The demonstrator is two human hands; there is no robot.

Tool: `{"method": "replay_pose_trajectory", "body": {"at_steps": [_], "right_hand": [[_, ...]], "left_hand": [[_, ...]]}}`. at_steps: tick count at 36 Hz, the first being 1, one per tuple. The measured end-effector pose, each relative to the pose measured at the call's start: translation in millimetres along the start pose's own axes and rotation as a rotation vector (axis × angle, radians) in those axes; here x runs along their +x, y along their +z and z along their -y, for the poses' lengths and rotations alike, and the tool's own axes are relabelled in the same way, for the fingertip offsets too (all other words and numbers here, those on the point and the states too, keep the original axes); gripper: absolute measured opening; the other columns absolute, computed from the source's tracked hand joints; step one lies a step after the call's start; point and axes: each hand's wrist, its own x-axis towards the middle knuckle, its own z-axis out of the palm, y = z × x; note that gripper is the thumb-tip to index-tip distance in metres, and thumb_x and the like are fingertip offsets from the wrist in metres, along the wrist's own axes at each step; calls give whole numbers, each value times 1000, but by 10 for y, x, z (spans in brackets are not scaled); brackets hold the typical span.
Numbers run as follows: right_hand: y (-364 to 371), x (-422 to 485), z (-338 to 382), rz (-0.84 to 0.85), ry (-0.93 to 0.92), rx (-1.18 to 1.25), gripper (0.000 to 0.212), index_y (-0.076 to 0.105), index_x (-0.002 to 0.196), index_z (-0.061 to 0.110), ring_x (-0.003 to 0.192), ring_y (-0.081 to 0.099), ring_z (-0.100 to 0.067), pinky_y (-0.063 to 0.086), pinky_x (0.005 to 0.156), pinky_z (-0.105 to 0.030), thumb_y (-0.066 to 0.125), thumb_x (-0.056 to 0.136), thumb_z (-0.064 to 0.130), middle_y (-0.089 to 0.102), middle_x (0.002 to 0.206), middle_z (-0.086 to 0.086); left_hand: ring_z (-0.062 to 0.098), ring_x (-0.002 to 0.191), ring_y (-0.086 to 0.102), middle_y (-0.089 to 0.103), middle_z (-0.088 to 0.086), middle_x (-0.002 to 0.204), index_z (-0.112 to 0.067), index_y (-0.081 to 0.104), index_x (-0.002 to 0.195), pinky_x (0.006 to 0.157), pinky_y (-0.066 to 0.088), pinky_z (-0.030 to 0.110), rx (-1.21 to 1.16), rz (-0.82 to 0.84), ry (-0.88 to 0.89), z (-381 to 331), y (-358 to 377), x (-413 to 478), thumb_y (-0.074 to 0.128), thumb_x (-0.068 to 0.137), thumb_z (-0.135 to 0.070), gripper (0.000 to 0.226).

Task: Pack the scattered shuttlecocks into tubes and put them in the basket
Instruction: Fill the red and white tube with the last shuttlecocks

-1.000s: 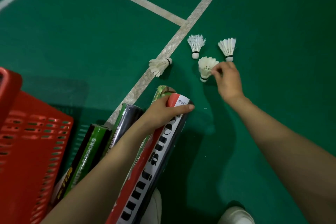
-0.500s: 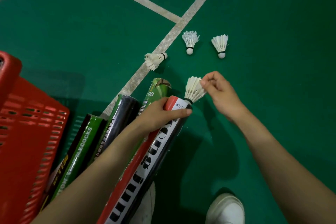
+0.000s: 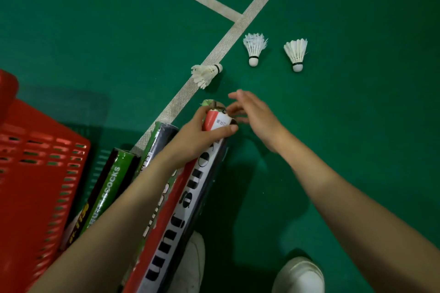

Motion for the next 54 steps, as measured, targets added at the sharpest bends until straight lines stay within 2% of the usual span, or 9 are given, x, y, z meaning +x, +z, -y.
{"method": "replay_pose_trajectory", "body": {"at_steps": [6,11,15,21,29,34,42,49,54], "right_hand": [[64,638,145,-14,-104,-451,41,51,133,28,132,33,-21,22,113,-29,44,98,10,34,142,-9],[292,1063,376,182,-45,-855,83,49,135,38,146,-12,-29,4,119,-49,29,80,-21,-10,160,2],[394,1303,297,275,74,-1103,89,29,145,43,144,-16,-37,7,116,-59,33,80,-18,-24,157,4],[137,1323,74,42,-5,-968,55,22,147,13,116,46,-32,41,92,-38,33,94,1,31,148,-14],[-176,1045,-34,-217,-186,-900,61,44,137,7,108,52,-36,45,94,-39,37,82,-19,39,137,-11],[-313,710,-24,-374,-238,-673,22,67,107,5,101,55,-26,39,88,-26,66,87,14,55,111,-12],[-439,78,-28,-280,-216,-176,18,64,107,18,117,40,-9,33,102,-20,63,90,25,38,120,4],[-318,-281,-3,70,-140,-167,12,58,94,13,87,49,-12,37,81,-30,48,99,16,57,92,-7],[-235,-430,-12,135,-28,-184,68,54,120,29,120,47,-6,31,107,-32,29,81,78,56,125,14]], "left_hand": [[29,84,68,66,12,106,-31,42,124,83,56,50,-132,-64,-136,91,-333,67,80,51,-66,89],[27,74,69,68,14,97,-26,47,120,77,58,48,-253,-51,-192,155,-453,79,85,59,-51,76],[30,79,68,68,18,102,-24,47,121,81,57,51,-258,-61,-197,144,-541,76,84,58,-53,78],[38,84,62,60,31,111,-35,54,102,85,49,64,-243,-14,-206,181,-570,55,81,56,-58,57],[24,79,66,66,11,98,-33,50,106,75,56,35,-239,100,-123,59,-409,59,75,63,-46,52],[13,73,60,62,3,92,-33,51,112,68,52,27,-169,87,-58,47,-306,11,75,64,-54,57],[1,56,55,60,0,89,-36,47,120,55,46,18,-120,98,-14,-7,-115,-93,75,70,-54,60],[4,59,56,63,-11,76,-41,44,127,55,45,19,-152,151,53,-121,104,-164,83,68,-45,70],[5,82,66,64,-7,108,-43,29,141,73,51,14,-84,71,83,-167,198,-179,78,75,-42,81]]}}
